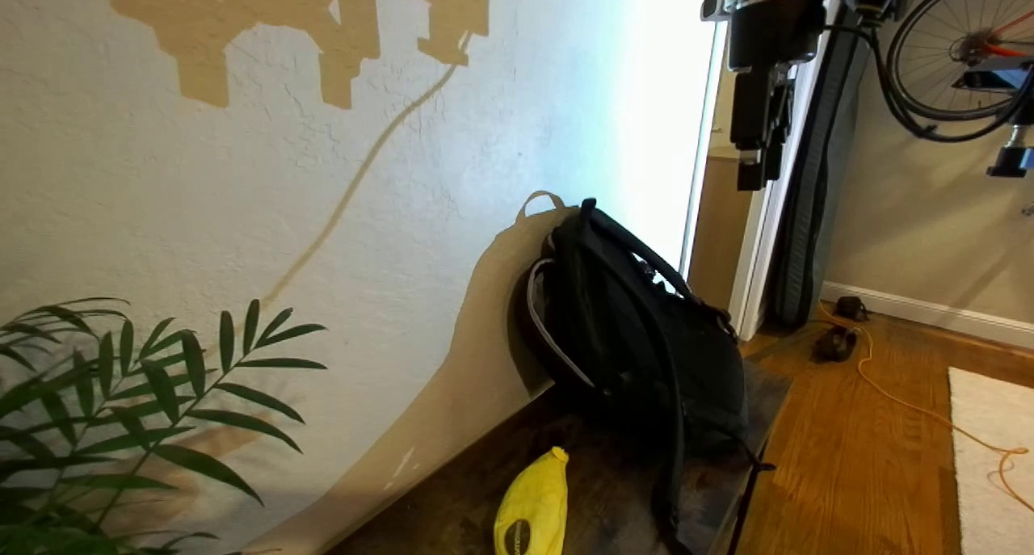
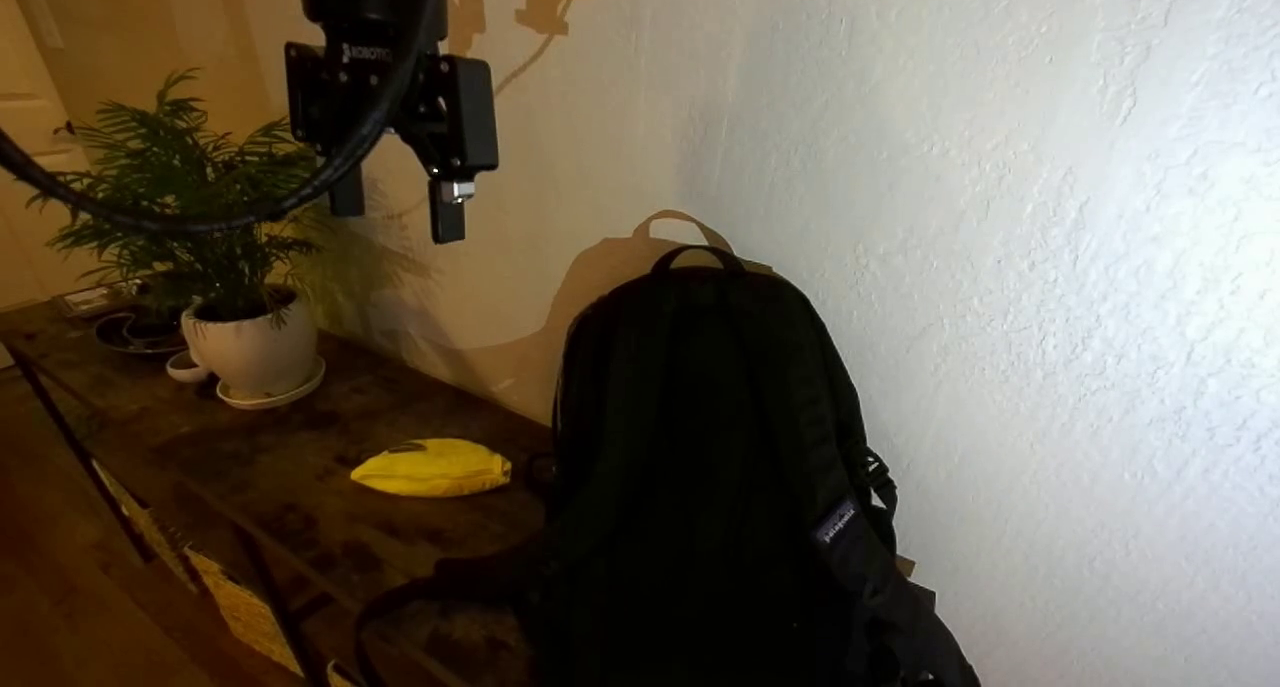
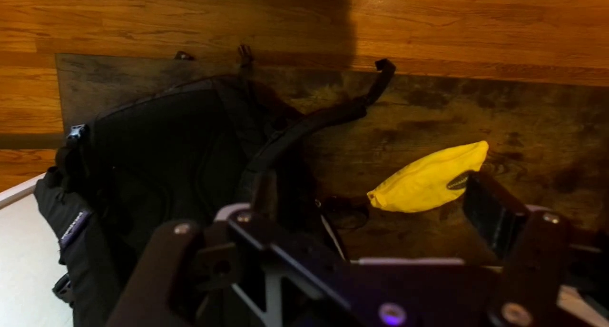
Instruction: Place the banana toy in the black backpack
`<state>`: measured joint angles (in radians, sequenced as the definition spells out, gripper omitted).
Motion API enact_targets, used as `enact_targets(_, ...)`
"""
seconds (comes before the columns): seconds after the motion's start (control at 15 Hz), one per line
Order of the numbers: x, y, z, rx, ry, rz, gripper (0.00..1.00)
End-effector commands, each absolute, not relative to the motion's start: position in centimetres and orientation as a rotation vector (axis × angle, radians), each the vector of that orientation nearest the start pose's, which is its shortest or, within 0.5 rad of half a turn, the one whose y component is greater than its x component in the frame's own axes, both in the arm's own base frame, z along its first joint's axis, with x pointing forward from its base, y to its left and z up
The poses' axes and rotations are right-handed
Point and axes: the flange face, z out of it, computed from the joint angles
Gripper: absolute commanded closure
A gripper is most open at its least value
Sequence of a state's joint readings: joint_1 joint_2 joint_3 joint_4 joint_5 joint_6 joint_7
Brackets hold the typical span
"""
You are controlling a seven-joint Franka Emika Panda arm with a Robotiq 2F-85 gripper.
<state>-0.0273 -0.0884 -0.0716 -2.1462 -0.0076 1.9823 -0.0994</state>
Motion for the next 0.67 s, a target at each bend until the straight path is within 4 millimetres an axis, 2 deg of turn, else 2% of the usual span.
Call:
enact_targets(0.0,51.03,-4.93,43.28,-3.127,-0.009,0.127,0.0)
enact_targets(0.47,51.09,-4.75,43.07,-3.124,-0.011,0.133,0.0)
enact_targets(0.6,51.24,-4.43,42.45,-3.125,0.024,0.124,0.0)
